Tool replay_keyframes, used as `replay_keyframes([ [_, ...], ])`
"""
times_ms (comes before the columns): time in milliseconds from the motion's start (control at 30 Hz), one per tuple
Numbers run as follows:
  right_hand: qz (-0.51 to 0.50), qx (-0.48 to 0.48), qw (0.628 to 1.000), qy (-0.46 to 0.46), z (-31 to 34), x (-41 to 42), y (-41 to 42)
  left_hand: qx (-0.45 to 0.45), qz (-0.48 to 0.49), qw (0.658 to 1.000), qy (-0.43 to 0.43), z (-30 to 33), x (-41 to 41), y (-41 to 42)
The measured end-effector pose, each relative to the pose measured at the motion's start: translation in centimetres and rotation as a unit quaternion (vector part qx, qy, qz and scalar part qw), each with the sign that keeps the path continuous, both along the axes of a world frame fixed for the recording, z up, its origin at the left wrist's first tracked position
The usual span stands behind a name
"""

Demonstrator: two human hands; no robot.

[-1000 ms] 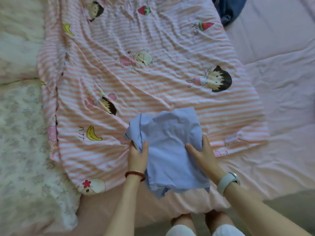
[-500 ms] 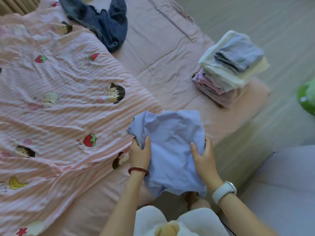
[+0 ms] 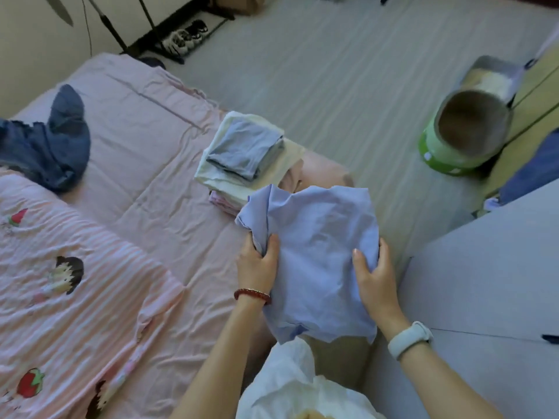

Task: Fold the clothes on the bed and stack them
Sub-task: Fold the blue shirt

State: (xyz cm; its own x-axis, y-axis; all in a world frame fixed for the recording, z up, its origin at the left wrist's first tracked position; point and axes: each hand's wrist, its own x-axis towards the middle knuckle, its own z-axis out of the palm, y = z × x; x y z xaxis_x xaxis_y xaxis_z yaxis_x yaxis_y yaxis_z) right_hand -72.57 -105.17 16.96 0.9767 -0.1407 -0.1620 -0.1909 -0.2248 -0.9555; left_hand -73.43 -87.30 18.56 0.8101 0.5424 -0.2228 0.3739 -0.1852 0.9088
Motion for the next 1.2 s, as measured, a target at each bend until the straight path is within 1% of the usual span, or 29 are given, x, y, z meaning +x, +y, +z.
replay_keyframes([
  [200,-0.035,0.007,0.999,0.0,-0.6,10.3,-4.4,-0.016,-0.019,1.0,0.003,-1.2,11.0,-4.2],
  [433,-0.041,-0.033,0.999,0.003,-0.9,27.6,-9.4,-0.076,-0.001,0.997,0.016,-2.8,28.6,-9.3],
  [533,-0.023,-0.045,0.999,0.0,0.1,35.6,-11.3,-0.097,0.007,0.995,0.014,-2.0,36.0,-11.4],
  [700,0.027,-0.055,0.998,0.002,0.6,47.7,-12.2,-0.092,0.052,0.994,0.035,-1.1,45.9,-12.3],
  [833,0.098,-0.046,0.994,-0.001,-0.3,57.1,-10.6,-0.081,0.118,0.99,0.019,-1.6,53.1,-11.1],
  [967,0.202,-0.032,0.979,0.006,-1.6,67.1,-7.6,-0.067,0.222,0.973,0.01,-2.6,59.4,-9.8],
  [1100,0.33,-0.044,0.943,0.006,-2.2,74.9,-4.2,-0.081,0.347,0.934,0.013,-3.4,63.6,-8.7],
  [1200,0.414,-0.041,0.909,0.029,-2.5,78.9,-0.5,-0.082,0.433,0.897,0.036,-3.8,65.3,-7.4],
])
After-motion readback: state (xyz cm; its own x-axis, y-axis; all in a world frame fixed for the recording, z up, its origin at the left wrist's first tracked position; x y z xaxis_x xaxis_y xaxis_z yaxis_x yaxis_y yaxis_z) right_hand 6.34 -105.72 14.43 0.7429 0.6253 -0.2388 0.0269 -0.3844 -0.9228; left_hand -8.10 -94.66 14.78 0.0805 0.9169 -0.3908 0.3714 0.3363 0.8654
